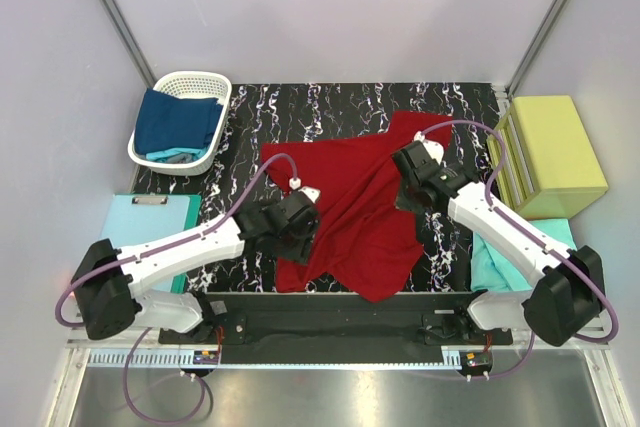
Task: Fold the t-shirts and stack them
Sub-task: Flatten out the tshirt
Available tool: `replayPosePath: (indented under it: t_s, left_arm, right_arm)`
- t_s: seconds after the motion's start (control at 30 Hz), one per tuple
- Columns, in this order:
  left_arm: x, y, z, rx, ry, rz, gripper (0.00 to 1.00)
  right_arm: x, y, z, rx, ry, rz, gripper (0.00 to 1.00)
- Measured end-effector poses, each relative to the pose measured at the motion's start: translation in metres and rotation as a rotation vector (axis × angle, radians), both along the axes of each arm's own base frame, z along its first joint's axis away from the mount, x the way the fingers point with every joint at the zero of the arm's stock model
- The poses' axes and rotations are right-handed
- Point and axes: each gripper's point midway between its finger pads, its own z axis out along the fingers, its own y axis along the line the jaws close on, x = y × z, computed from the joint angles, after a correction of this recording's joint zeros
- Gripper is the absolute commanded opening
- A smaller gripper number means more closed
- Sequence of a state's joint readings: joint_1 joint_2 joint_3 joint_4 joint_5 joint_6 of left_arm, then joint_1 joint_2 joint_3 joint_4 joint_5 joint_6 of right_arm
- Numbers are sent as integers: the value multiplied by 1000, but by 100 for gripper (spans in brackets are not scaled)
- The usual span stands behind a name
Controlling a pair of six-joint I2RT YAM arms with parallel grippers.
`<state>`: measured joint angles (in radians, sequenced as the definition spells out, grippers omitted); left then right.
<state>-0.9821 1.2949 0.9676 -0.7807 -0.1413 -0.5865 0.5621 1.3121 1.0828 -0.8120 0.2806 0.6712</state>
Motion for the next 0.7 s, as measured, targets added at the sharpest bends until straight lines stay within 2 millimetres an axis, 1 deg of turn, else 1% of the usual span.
replayPosePath:
  t_s: [0.1,0.2,0.23,0.43,0.57,0.7]
  left_arm:
    - [-16,12,-13,32,46,1,48]
    - [-30,18,-25,63,84,-6,46]
    - [-37,18,-28,72,98,-19,46]
    - [-62,13,-37,96,130,-84,46]
    - [-72,11,-49,142,153,-115,46]
    - [-73,7,-66,183,174,-121,47]
  right_arm:
    - [-7,3,-4,-1,10,14,18]
    - [-10,6,-5,-1,10,26,18]
    - [-12,7,-4,1,8,30,18]
    - [-17,7,-9,-4,17,42,18]
    - [-20,6,-13,-10,26,44,18]
    - [-20,7,-13,-11,27,45,18]
